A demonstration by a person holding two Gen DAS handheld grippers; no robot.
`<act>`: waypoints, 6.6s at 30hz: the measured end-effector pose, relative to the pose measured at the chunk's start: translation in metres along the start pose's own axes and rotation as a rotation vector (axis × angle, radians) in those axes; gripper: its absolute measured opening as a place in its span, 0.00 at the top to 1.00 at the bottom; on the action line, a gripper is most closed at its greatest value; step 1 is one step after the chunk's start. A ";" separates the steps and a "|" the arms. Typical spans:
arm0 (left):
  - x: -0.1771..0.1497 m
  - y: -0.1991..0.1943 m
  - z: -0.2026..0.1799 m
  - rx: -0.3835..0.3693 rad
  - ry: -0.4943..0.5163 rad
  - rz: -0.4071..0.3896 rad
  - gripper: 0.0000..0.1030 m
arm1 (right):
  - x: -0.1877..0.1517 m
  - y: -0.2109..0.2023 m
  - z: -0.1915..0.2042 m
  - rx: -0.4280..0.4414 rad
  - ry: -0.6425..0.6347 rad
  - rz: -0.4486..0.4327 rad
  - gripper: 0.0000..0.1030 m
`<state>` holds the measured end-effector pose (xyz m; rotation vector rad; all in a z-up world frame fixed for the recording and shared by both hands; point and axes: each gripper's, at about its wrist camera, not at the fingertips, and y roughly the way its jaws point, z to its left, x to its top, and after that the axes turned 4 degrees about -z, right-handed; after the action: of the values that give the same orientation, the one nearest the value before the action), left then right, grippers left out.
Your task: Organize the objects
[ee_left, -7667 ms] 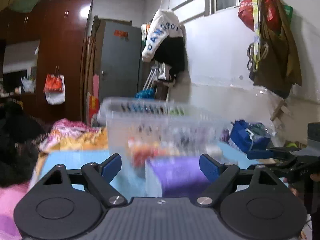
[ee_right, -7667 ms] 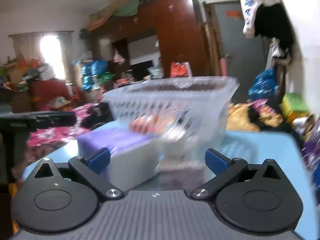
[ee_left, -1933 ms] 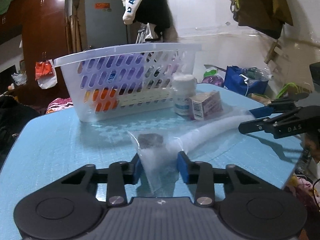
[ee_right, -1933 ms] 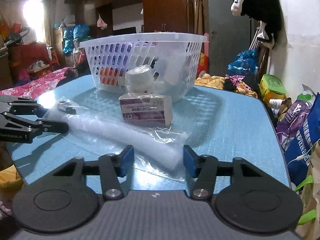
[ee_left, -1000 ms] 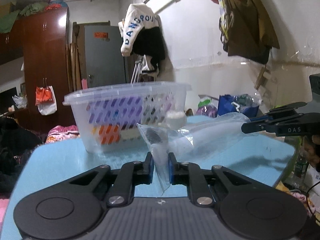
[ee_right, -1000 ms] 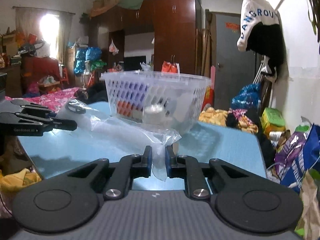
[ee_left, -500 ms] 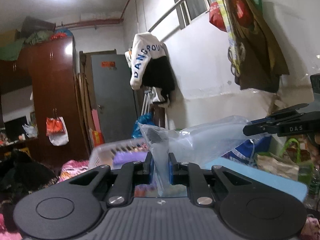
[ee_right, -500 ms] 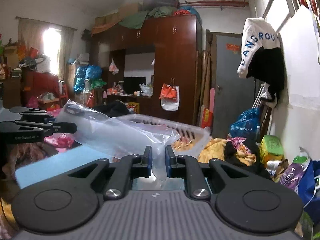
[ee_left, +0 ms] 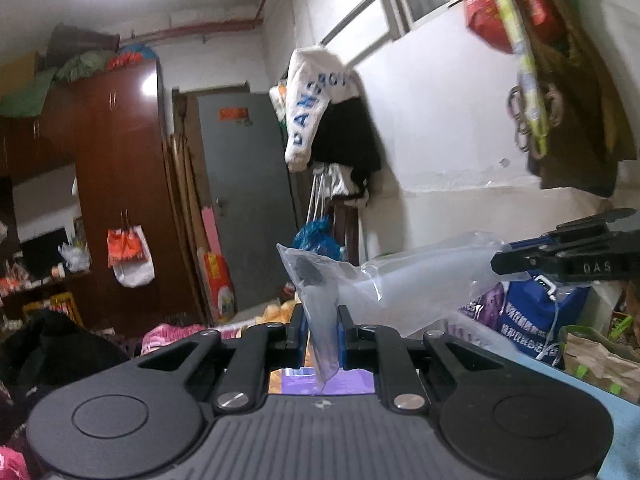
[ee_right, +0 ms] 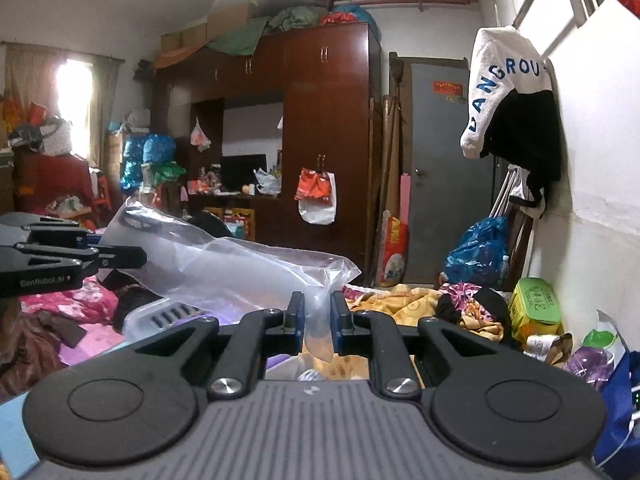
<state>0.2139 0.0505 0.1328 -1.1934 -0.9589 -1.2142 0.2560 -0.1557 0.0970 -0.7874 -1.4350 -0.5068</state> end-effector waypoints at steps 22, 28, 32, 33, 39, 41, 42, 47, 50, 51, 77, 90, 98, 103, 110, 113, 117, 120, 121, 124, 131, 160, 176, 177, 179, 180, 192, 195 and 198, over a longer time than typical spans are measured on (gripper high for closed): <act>-0.027 0.056 0.019 0.171 0.013 0.112 0.34 | -0.016 0.052 -0.014 -0.065 0.040 0.122 0.37; -0.025 -0.004 0.005 0.119 -0.025 0.017 0.25 | -0.024 -0.019 -0.012 -0.056 0.062 -0.010 0.00; -0.061 -0.056 -0.037 0.071 -0.006 -0.005 0.22 | -0.071 -0.069 -0.004 0.022 0.119 0.007 0.00; -0.071 -0.063 -0.045 0.056 -0.027 -0.002 0.22 | -0.085 -0.075 0.003 0.028 0.101 0.035 0.00; -0.105 -0.040 -0.077 -0.037 -0.105 0.092 0.22 | -0.129 -0.064 0.033 0.002 0.029 0.164 0.00; -0.108 -0.028 -0.079 -0.060 -0.153 0.120 0.22 | -0.128 -0.056 0.032 0.023 0.052 0.194 0.00; -0.109 -0.025 -0.081 -0.075 -0.167 0.128 0.22 | -0.128 -0.054 0.033 0.023 0.056 0.203 0.00; -0.110 -0.004 -0.098 -0.093 -0.168 0.164 0.22 | -0.139 -0.046 0.039 0.016 0.049 0.246 0.06; -0.105 0.014 -0.107 -0.100 -0.183 0.194 0.22 | -0.142 -0.047 0.039 0.007 0.064 0.266 0.14; -0.105 0.017 -0.109 -0.104 -0.188 0.203 0.23 | -0.143 -0.046 0.039 0.001 0.061 0.274 0.16; -0.115 -0.070 -0.068 -0.057 -0.258 -0.001 0.56 | -0.142 -0.068 0.030 0.026 0.135 0.104 0.36; -0.131 -0.104 -0.044 -0.056 -0.320 -0.075 0.56 | -0.140 -0.079 0.035 0.011 0.119 0.007 0.36; -0.115 -0.130 -0.035 -0.060 -0.296 -0.147 0.56 | -0.120 -0.098 0.033 0.001 0.108 -0.037 0.36; -0.097 -0.140 -0.034 -0.053 -0.281 -0.189 0.55 | -0.092 -0.113 0.037 -0.004 0.062 -0.084 0.36; -0.036 -0.132 -0.020 -0.041 -0.249 -0.259 0.56 | -0.028 -0.096 0.034 0.013 -0.006 -0.125 0.36; -0.006 -0.109 -0.011 -0.036 -0.263 -0.241 0.55 | -0.001 -0.074 0.030 -0.004 -0.038 -0.119 0.36; 0.020 -0.062 -0.002 -0.012 -0.296 -0.162 0.56 | 0.017 -0.037 0.016 -0.005 -0.020 -0.067 0.36; 0.023 -0.021 0.001 -0.028 -0.330 -0.077 0.56 | 0.017 -0.004 0.007 -0.030 -0.003 0.023 0.36; 0.021 -0.007 0.001 -0.038 -0.345 -0.042 0.56 | 0.014 0.006 0.004 -0.035 0.001 0.054 0.36; 0.010 0.026 0.000 -0.056 -0.388 0.030 0.56 | 0.000 0.026 0.001 -0.007 0.036 0.129 0.36; -0.012 0.053 0.000 -0.052 -0.411 0.097 0.56 | -0.017 0.052 0.002 0.028 0.030 0.211 0.36; -0.022 -0.016 0.013 0.041 -0.285 0.003 0.00 | -0.016 0.013 0.001 -0.028 0.046 0.154 0.00; -0.072 -0.160 -0.024 0.084 -0.205 0.003 0.00 | -0.075 -0.125 0.040 0.039 0.173 0.044 0.00; -0.076 -0.175 -0.028 0.096 -0.223 0.004 0.00 | -0.081 -0.138 0.042 0.015 0.184 0.048 0.00; -0.081 -0.199 -0.038 0.107 -0.206 0.008 0.00 | -0.088 -0.164 0.049 -0.010 0.156 0.051 0.00; -0.082 -0.209 -0.044 0.126 -0.181 0.005 0.00 | -0.090 -0.174 0.056 -0.017 0.132 0.047 0.00; -0.074 -0.216 -0.081 0.055 -0.177 0.028 0.00 | -0.076 -0.183 0.083 -0.075 0.078 0.022 0.00; -0.075 -0.212 -0.092 0.056 -0.170 0.026 0.00 | -0.079 -0.183 0.076 -0.072 0.119 0.024 0.00; -0.075 -0.206 -0.100 0.042 -0.160 0.037 0.00 | -0.083 -0.187 0.073 -0.076 0.129 0.031 0.00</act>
<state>-0.0072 -0.0271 0.0739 -1.2842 -1.0708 -1.0757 0.0613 -0.2369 0.0447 -0.8214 -1.2885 -0.5815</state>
